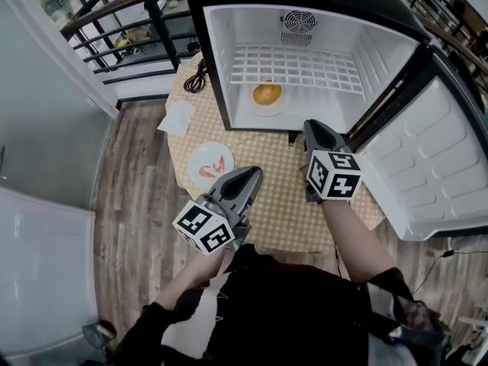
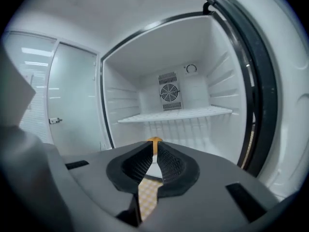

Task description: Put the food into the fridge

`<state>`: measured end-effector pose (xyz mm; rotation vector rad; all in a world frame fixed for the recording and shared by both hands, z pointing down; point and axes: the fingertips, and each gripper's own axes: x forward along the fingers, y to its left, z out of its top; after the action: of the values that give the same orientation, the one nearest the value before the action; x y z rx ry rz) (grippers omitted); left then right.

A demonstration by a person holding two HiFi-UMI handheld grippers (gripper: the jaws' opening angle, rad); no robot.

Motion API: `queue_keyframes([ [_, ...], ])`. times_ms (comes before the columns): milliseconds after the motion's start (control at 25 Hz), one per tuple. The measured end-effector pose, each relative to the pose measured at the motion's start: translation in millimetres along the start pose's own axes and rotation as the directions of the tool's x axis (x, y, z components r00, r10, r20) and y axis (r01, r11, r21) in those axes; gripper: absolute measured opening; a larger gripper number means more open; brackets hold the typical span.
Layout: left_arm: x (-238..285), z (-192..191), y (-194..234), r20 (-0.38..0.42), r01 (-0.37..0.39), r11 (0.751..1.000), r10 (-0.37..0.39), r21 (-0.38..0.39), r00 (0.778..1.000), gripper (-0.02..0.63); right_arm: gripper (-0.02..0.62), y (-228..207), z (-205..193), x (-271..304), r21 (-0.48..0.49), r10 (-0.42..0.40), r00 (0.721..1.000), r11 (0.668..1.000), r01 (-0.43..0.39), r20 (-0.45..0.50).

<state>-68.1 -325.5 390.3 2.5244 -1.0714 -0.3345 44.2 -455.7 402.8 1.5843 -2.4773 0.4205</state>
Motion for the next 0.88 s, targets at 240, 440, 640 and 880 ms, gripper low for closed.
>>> queue_keyframes([
  [240, -9.6, 0.0, -52.6, 0.041, -0.035, 0.999, 0.033, 0.033, 0.999, 0.014, 0.025, 12.4, 20.1, -79.9, 0.084, 0.116, 0.990, 0.989, -0.123, 0.082],
  [440, -15.4, 4.7, -104.2, 0.078, -0.032, 0.998, 0.028, 0.051, 0.997, 0.012, 0.025, 14.9, 24.3, -140.4, 0.103, 0.148, 0.985, 0.982, -0.157, 0.090],
  [640, -23.6, -8.5, -157.7, 0.086, -0.007, 0.997, 0.001, 0.078, 0.996, 0.012, 0.025, 13.9, 11.3, -194.1, 0.090, 0.176, 0.981, 0.979, -0.183, 0.087],
  [880, -26.0, -26.6, -208.1, 0.074, 0.010, 0.995, -0.018, 0.102, 0.997, 0.014, 0.020, 5.5, -8.4, -246.0, 0.090, 0.207, 0.976, 0.973, -0.212, 0.063],
])
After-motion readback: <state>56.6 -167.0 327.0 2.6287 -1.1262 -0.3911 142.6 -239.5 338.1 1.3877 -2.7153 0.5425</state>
